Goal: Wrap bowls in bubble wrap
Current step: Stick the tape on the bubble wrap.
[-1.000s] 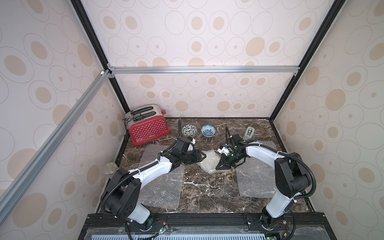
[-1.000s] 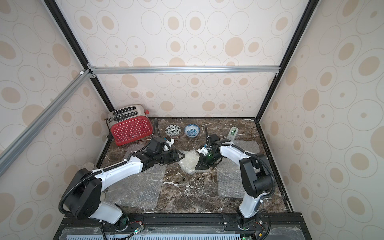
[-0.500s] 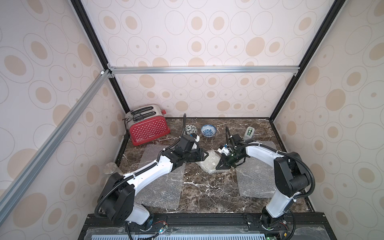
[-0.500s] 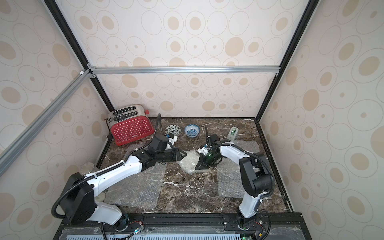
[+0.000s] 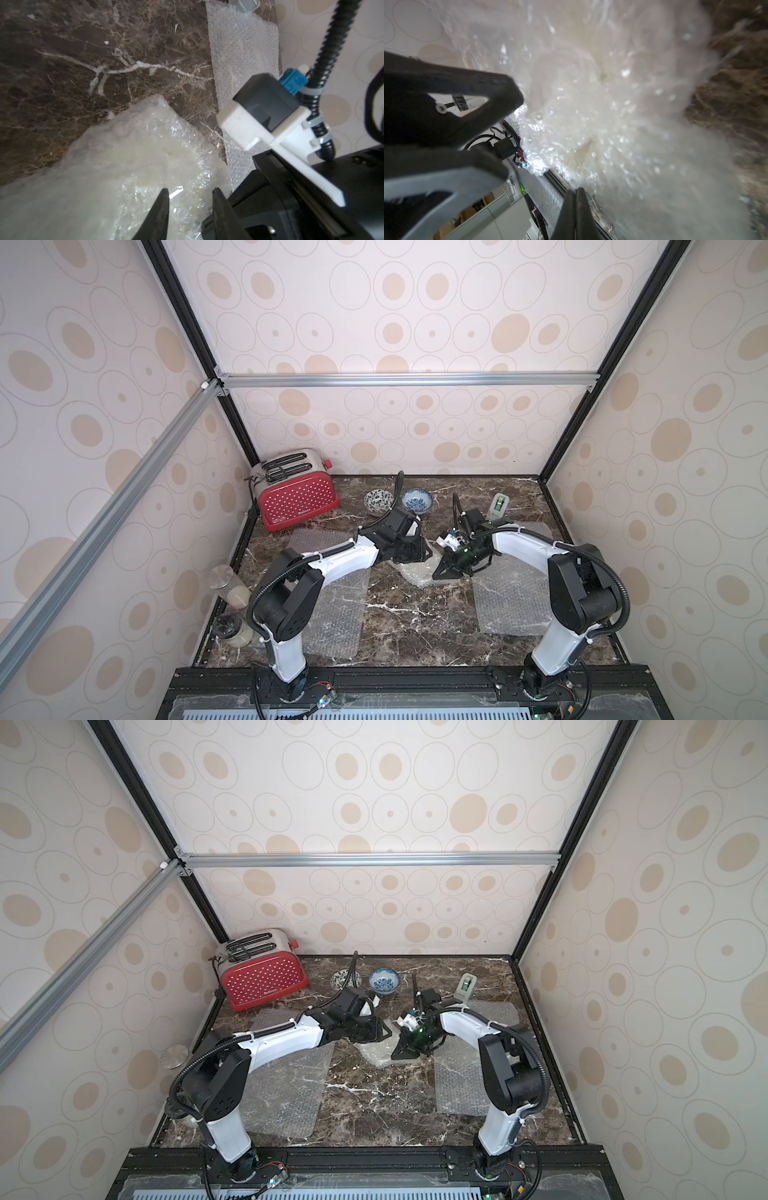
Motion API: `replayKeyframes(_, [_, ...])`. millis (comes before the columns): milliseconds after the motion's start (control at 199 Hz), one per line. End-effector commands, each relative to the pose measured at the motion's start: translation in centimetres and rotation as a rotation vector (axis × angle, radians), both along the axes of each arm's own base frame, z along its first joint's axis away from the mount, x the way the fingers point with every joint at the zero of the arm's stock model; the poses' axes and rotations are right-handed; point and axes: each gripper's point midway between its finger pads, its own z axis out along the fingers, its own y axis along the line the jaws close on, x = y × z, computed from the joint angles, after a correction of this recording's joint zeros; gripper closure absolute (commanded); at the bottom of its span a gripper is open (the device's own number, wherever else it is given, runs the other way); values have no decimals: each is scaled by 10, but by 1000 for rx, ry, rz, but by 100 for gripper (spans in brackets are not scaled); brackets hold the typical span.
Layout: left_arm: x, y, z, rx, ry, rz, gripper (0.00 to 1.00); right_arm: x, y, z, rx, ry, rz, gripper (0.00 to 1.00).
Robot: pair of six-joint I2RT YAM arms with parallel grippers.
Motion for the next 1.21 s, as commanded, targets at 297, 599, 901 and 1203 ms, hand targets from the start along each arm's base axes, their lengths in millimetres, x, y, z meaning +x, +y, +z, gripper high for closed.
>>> replayKeyframes(297, [-15,2,20,19,-39,-53,65,4,-3,-5,3,18,-10,94])
replayKeyframes(599, [-20,7,28,48,-61,-61,67,3,-3,-7,2,20,-11,95])
replayKeyframes(901, [-19,-10,6,66,-22,-96,88,1,-5,-8,0,23,-11,94])
replayKeyframes(1203, [-16,3,-36,208,9,-86,92,0,-4,-9,8,24,-17,95])
